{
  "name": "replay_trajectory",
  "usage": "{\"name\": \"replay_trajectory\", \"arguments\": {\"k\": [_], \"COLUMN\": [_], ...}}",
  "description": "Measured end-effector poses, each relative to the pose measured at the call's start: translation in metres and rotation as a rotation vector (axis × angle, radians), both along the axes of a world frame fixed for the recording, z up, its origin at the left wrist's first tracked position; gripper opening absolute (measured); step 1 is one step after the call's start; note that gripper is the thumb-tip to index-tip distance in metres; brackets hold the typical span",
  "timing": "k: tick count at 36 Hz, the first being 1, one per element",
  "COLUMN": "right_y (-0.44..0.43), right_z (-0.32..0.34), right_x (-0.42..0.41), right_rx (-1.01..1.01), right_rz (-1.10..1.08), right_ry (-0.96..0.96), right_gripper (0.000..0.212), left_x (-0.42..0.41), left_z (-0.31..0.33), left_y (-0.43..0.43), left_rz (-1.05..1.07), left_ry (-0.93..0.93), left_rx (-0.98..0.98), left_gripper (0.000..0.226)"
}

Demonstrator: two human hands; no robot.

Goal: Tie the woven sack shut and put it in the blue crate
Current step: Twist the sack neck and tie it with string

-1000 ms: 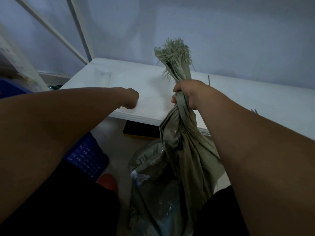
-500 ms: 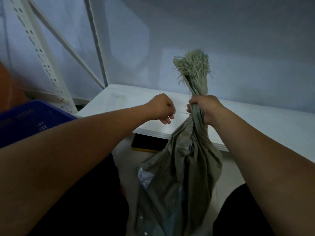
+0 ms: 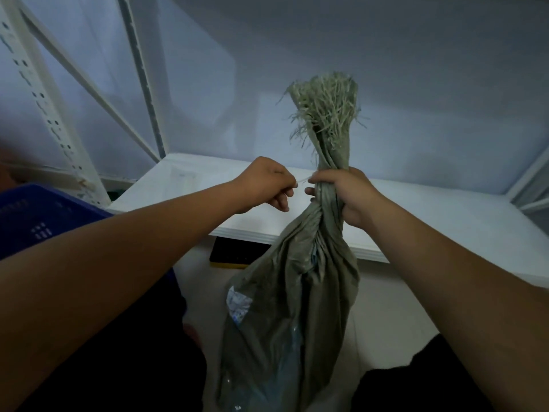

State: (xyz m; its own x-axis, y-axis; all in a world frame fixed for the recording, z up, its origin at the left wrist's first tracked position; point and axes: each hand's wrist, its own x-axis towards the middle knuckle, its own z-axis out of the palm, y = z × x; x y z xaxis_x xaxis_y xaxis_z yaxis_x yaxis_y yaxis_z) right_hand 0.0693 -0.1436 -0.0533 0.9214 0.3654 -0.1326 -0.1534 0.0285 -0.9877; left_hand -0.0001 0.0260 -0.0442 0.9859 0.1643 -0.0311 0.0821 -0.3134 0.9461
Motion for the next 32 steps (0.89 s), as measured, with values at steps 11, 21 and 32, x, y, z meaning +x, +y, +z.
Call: {"name": "replay_trajectory", "arguments": {"k": [11, 21, 32], "right_y": [0.019, 0.036, 0.042], "right_z": [0.006, 0.007, 0.011], "right_x": [0.000, -0.004, -0.011], "right_rx": [0.141, 0.254, 0.333], "right_rz": [0.317, 0.141, 0.043], "right_ry": [0.161, 0.085, 0.072], "right_gripper": [0.012, 0.016, 0.016], "left_x": [-0.009, -0.005, 0.005], "left_z": [0.010, -0.017, -0.040], "left_y": [-0.007, -0.030, -0.069], "left_rz": [0.076, 0.257, 0.244], "left_ry": [-0.042, -0.103, -0.334], "left_rx": [-0.270, -0.744, -0.070], "left_gripper": [0.010, 0.010, 0.058]}}
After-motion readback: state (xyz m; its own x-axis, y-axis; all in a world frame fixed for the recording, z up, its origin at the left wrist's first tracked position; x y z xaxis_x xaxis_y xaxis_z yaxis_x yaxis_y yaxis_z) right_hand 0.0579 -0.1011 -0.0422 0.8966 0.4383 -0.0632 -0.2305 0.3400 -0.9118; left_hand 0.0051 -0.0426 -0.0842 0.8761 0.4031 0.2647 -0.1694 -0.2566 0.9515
